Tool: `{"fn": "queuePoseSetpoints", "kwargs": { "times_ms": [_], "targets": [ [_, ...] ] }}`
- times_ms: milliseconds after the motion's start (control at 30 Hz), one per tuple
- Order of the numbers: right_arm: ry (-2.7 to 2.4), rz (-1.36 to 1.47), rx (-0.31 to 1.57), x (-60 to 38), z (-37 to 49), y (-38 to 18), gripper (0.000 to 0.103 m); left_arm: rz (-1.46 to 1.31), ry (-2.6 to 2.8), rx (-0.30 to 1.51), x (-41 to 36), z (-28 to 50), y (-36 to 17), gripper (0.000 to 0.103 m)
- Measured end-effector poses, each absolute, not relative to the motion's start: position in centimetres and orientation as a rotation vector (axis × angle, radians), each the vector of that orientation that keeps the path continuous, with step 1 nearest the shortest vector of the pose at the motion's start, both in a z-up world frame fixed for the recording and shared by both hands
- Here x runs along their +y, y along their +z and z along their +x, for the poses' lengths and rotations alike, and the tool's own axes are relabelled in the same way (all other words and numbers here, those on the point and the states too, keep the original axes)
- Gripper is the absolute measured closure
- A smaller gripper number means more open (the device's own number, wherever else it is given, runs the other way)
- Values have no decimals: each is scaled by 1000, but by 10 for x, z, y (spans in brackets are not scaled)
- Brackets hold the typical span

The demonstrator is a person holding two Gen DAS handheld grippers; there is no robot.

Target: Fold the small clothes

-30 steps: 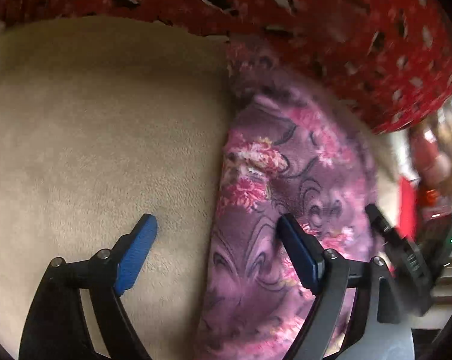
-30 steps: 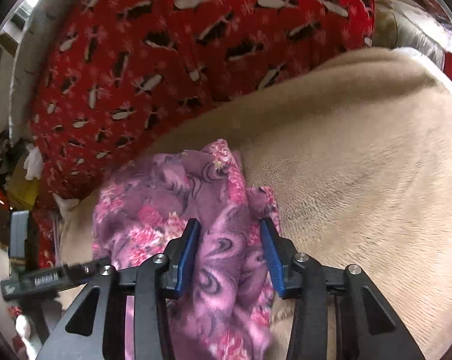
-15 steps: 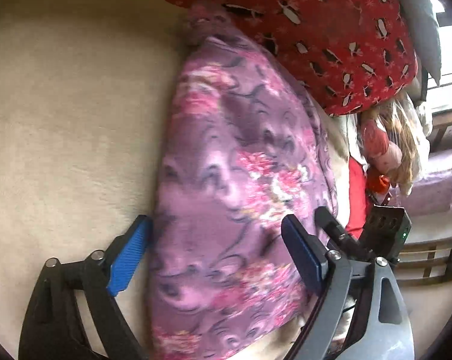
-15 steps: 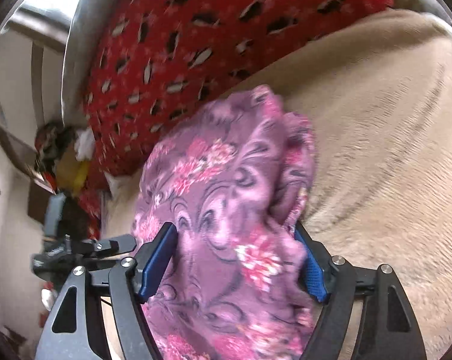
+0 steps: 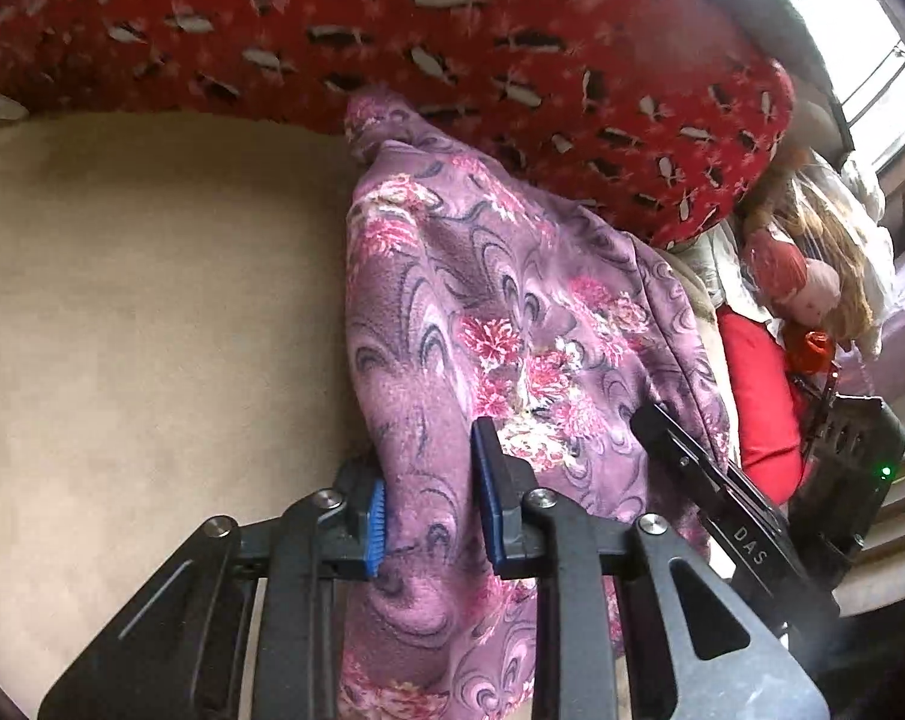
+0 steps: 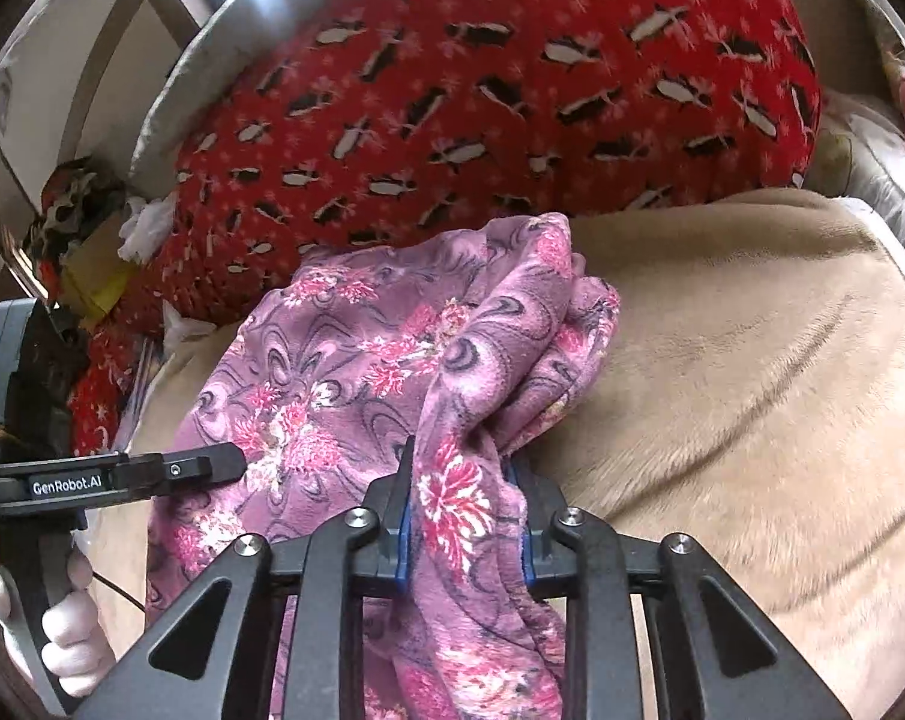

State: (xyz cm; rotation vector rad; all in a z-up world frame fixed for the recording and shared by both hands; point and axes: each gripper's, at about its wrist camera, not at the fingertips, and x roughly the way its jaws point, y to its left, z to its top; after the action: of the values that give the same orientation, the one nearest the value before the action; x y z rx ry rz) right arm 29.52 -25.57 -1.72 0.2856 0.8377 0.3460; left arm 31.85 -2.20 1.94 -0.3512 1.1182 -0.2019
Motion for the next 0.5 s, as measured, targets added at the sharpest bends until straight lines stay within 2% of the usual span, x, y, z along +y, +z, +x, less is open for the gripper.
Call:
{"fn": "queuePoseSetpoints", "kwargs": {
  "times_ms": [500],
  "targets": [
    [416, 243, 774, -190, 204, 28, 78, -338, -115, 1057, 36, 224, 58, 81]
  ]
}}
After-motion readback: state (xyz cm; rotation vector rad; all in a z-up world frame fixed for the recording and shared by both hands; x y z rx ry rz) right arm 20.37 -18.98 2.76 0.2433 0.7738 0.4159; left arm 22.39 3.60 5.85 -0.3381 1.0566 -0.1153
